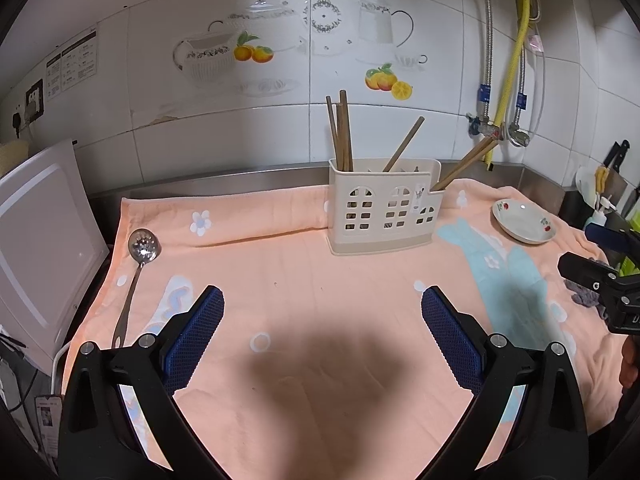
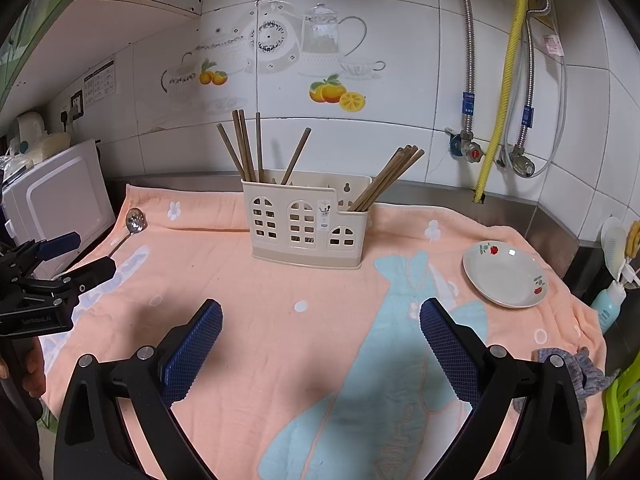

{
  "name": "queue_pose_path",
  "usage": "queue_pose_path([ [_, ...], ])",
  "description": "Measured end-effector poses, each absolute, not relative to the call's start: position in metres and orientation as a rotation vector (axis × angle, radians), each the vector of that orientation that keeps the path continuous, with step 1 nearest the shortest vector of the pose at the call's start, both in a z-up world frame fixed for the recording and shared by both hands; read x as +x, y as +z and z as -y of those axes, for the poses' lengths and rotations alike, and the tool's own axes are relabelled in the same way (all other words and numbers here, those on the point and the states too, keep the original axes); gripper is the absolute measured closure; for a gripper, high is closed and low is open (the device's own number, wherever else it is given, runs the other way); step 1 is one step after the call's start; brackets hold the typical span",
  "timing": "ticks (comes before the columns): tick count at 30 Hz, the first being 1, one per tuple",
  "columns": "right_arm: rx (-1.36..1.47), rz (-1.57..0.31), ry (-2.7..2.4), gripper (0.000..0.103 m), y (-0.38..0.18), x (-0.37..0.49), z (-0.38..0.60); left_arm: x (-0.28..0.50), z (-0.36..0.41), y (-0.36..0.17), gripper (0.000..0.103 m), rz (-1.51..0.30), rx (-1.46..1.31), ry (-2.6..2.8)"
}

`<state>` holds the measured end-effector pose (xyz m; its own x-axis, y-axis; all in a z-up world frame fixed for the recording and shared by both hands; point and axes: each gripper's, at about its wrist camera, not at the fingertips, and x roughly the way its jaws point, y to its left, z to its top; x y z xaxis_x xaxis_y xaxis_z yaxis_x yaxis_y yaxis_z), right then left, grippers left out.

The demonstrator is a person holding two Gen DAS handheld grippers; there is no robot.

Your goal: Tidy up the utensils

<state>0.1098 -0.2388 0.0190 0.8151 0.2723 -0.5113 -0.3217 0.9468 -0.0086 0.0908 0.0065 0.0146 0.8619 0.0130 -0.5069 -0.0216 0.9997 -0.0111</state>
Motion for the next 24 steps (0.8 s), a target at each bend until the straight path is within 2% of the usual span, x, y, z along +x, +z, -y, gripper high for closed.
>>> queue_pose_path([
  [24,-0.098,-0.534,0.322,0.007,0.0164,0.1101,0.2368,0.0908,-0.006,0.0121,0.005,-0.534,-0.017,0.018],
])
